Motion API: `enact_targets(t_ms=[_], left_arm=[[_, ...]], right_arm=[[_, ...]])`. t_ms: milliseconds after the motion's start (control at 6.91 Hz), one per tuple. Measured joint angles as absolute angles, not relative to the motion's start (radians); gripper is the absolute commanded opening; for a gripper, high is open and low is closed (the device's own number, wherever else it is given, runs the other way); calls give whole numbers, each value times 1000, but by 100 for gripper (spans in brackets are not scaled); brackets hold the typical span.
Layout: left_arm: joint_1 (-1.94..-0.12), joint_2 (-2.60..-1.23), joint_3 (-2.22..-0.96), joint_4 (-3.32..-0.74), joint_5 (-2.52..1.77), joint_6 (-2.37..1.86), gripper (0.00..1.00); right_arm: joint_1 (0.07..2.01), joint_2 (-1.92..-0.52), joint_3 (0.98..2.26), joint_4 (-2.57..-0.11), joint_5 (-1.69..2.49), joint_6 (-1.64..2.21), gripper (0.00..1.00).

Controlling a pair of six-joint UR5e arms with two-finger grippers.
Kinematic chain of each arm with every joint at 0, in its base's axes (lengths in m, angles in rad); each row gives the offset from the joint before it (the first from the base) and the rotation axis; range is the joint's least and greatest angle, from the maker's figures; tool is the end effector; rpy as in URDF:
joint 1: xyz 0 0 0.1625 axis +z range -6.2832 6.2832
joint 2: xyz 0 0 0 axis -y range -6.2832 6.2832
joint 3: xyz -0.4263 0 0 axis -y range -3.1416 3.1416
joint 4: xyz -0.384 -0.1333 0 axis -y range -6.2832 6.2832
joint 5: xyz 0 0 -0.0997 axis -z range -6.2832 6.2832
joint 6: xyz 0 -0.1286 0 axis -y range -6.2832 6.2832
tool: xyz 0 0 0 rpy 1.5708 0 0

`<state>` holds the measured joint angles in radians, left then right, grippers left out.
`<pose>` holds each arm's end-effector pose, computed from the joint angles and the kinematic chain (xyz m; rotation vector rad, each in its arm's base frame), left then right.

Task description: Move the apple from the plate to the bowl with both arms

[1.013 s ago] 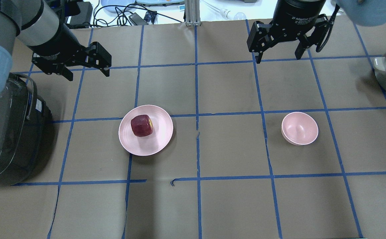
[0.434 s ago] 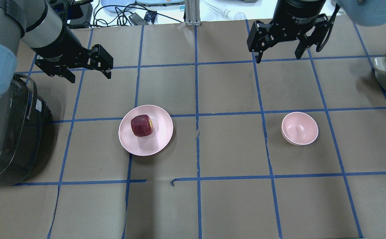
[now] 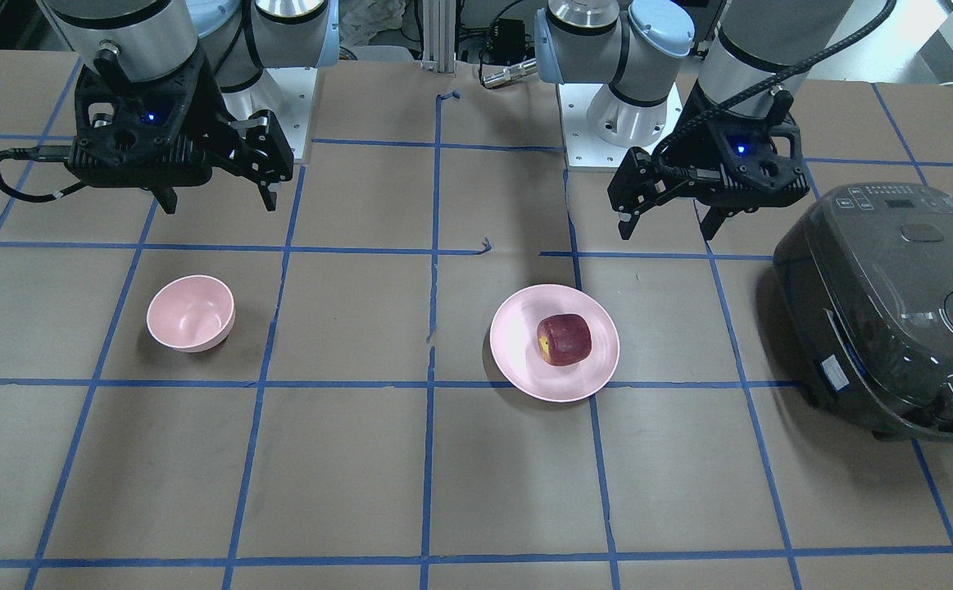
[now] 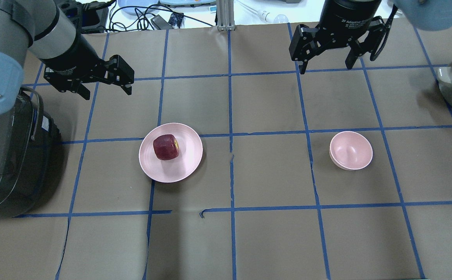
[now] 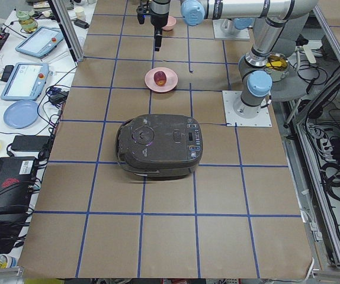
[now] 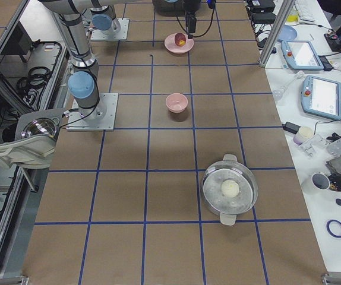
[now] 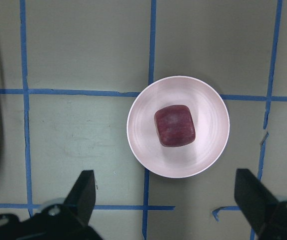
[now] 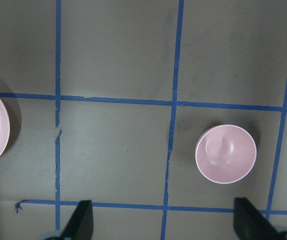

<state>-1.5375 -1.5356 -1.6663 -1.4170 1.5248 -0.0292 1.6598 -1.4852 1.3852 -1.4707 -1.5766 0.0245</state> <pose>-0.1232 -0.4839 0.4468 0.0933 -3.0910 0.1448 0.1781 -0.5044 0.4970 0.1011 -3.1342 0.0004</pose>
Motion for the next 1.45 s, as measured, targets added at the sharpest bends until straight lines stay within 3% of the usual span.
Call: enact_targets(t_ms=[289,868,1303,1447], left_arm=[[-1563,-1563,-1726,-1370,1523,-53,100],[-1625,-1688,-1999,-981,1518,-240,100],[-1635,-1794,-2031,-895,1506,-330,100],[-1635,-1825,-2031,-869,1503,-331,71]], right_arm=[[1658,-1486,1385,-1469,-1577,25,100],[1656,-1487,1387,-1468,-1586,25,100],[1651,-1485,1390,-1467,-1604,24,100],[1650,-1485,1393,-1467,-1617,23,100]])
